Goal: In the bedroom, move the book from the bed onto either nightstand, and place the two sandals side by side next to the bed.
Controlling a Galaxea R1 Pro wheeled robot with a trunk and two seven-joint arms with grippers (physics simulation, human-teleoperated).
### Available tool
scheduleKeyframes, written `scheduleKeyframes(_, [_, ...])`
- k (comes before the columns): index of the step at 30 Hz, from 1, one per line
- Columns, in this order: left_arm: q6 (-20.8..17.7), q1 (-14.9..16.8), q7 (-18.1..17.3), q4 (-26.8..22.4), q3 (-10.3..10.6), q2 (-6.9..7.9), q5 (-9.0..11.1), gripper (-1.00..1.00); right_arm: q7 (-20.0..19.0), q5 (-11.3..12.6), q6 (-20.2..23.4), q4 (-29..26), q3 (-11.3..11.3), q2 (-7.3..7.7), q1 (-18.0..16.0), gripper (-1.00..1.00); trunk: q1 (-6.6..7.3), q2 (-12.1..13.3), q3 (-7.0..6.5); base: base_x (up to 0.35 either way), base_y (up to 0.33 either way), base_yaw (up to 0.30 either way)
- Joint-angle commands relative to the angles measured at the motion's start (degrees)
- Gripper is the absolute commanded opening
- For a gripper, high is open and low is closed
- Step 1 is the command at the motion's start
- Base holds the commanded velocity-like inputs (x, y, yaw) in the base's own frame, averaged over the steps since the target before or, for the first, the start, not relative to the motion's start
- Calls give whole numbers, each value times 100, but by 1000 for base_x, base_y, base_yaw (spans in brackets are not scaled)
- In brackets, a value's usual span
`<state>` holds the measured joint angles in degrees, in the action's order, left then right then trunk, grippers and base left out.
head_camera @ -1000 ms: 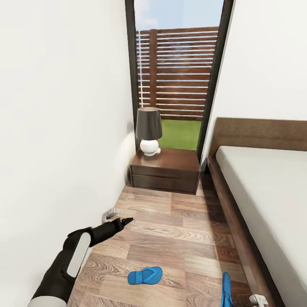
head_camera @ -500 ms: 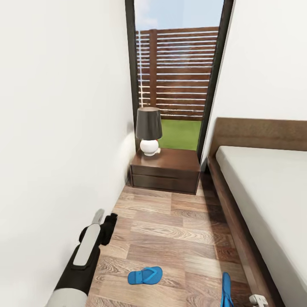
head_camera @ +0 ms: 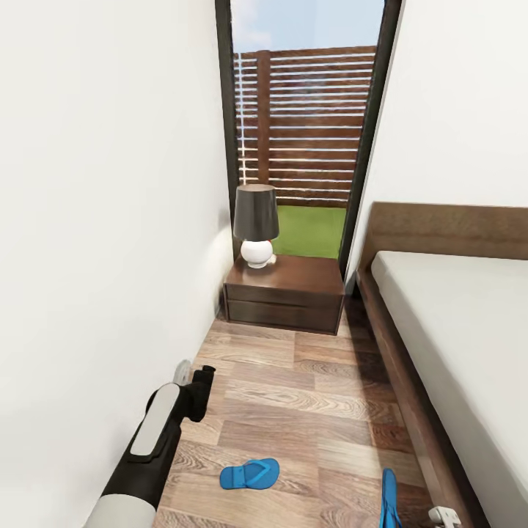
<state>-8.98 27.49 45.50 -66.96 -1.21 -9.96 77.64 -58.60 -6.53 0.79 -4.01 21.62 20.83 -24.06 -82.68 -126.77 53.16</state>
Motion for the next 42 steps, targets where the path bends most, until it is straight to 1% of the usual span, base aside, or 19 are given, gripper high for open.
scheduleKeyframes(1, [-34, 3, 28, 0, 24, -4, 149, 100, -20, -59, 9, -3, 52, 0, -3, -100, 1, -2, 5, 0, 0, 0])
scheduleKeyframes(3, [-32, 6, 29, 3, 61, -4, 353, 100, -20, -59, 9, -3, 52, 0, -3, -100, 1, -2, 5, 0, 0, 0])
scheduleKeyframes(4, [-28, 5, 29, 2, 86, -4, 418, 100, -20, -59, 9, -3, 52, 0, -3, -100, 1, -2, 5, 0, 0, 0])
scheduleKeyframes(7, [54, 6, 23, 7, 142, -4, 507, 100, -20, -59, 9, -3, 52, 0, -3, -100, 1, -2, 5, 0, 0, 0])
scheduleKeyframes(13, [278, 3, 16, 17, 176, -4, 541, 100, -20, -59, 9, -3, 52, -1, -3, -100, 1, -2, 5, 0, 0, 0])
scheduleKeyframes(19, [312, 3, -13, 77, 191, -4, 550, 100, -20, -59, 9, -3, 52, 0, -3, -100, 1, -2, 5, 0, 0, 0])
scheduleKeyframes(21, [315, 3, -35, 171, 276, -4, 547, 100, -20, -59, 9, -3, 52, 0, -3, -100, 1, -2, 5, 0, 0, 0])
scheduleKeyframes(24, [323, 2, -46, 226, 513, -4, 549, 100, -20, -59, 9, -9, 52, -1, -3, -100, 1, -2, 5, 0, 0, 0])
scheduleKeyframes(26, [325, 2, -48, 237, 582, -4, 550, 100, -21, -59, 9, -10, 52, 0, -3, -100, 1, -2, 5, 0, 0, 0])
scheduleKeyframes(30, [320, 3, -59, 244, 620, -4, 551, 100, -25, -59, 9, -10, 52, 0, -3, -100, 1, -2, 5, 0, 0, 0])
scheduleKeyframes(42, [310, 3, -76, 245, 639, -4, 542, 100, -24, -60, 9, -12, 52, 0, -3, -100, 1, -2, 5, 0, 0, 0])
